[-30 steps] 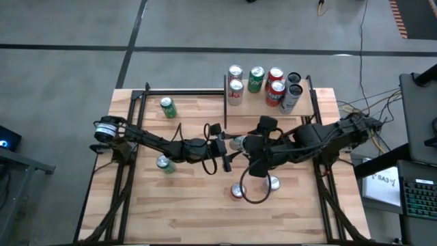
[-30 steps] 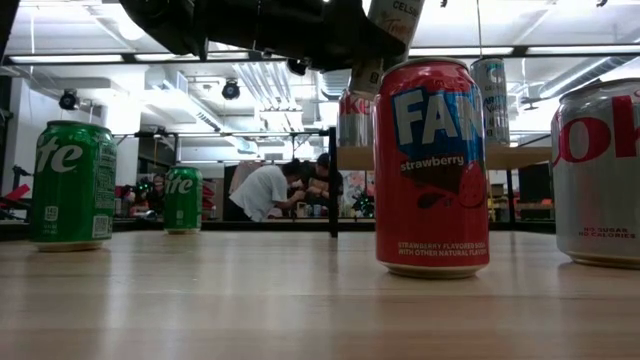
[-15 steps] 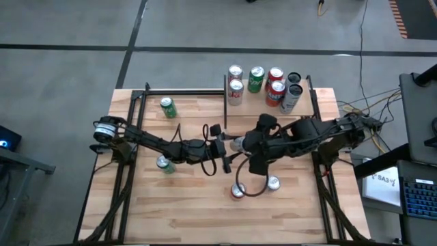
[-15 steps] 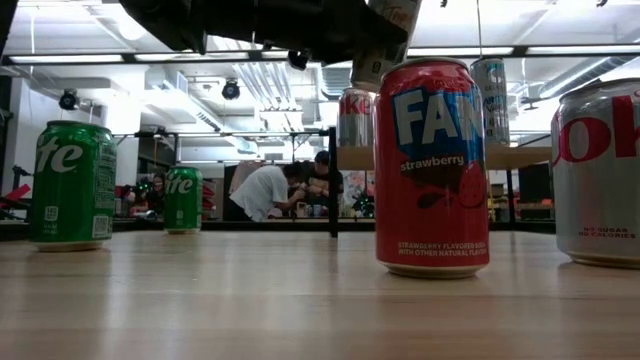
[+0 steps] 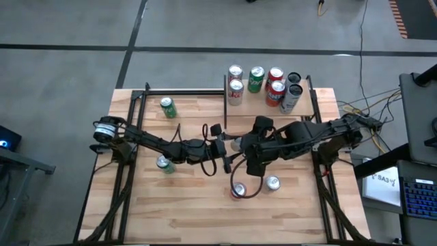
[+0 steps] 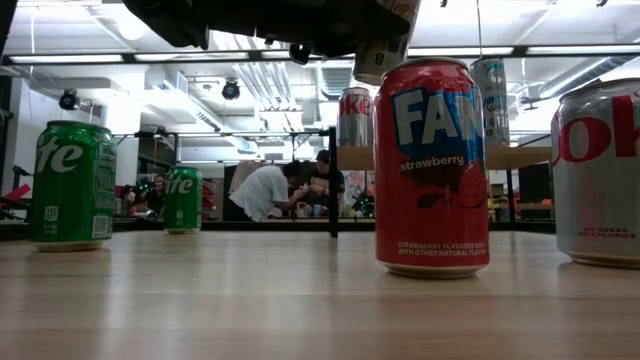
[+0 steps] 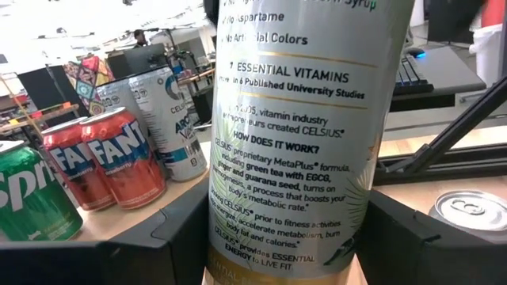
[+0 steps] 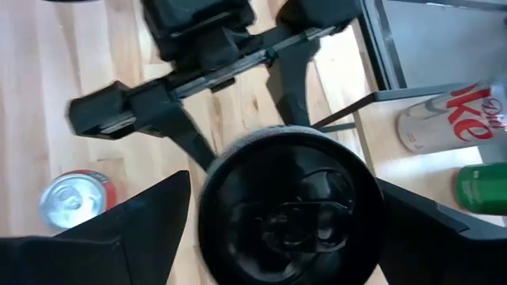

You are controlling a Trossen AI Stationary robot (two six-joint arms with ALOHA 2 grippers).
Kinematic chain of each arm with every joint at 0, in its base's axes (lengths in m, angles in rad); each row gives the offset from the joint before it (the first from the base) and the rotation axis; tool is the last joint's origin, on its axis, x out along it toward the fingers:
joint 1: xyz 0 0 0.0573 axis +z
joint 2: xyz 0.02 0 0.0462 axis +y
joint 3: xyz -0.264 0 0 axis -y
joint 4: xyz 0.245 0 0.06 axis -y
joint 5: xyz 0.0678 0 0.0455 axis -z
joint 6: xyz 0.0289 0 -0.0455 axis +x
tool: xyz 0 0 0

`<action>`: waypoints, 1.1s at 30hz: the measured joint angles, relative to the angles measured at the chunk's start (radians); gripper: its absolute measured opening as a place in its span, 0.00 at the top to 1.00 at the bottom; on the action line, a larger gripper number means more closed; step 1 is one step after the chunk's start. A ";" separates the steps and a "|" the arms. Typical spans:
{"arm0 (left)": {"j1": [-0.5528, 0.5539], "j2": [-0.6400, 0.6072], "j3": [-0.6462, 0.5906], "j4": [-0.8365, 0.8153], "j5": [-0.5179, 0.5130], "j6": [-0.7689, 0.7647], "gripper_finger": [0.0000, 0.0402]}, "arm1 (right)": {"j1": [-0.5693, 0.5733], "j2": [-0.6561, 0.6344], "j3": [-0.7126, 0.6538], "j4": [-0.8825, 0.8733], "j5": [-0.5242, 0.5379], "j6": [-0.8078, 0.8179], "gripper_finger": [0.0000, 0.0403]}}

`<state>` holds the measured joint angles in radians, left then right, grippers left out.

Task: Place canned beverage on shelf
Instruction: Put the white soda can on the shelf aligned to the right of the other silver soda cans

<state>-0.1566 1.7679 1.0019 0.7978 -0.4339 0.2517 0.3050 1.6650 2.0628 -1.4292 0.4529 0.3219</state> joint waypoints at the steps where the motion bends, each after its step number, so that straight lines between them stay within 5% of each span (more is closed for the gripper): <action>1: 0.000 0.000 0.000 0.004 0.000 -0.002 0.44 | -0.002 0.003 -0.002 -0.001 0.006 -0.003 0.20; 8: -0.002 0.000 0.000 0.007 -0.005 -0.007 0.39 | -0.024 0.008 -0.010 0.002 0.013 -0.015 0.41; 22: -0.004 0.000 0.000 0.013 -0.006 -0.041 0.32 | -0.039 0.006 0.010 -0.009 -0.015 -0.023 0.41; 33: -0.010 -0.006 0.002 -0.001 0.002 -0.056 0.10 | -0.104 -0.004 0.044 -0.135 -0.081 0.000 0.41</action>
<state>-0.1661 1.7619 1.0042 0.7965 -0.4321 0.1957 0.2012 1.6608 2.1067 -1.5642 0.3719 0.3221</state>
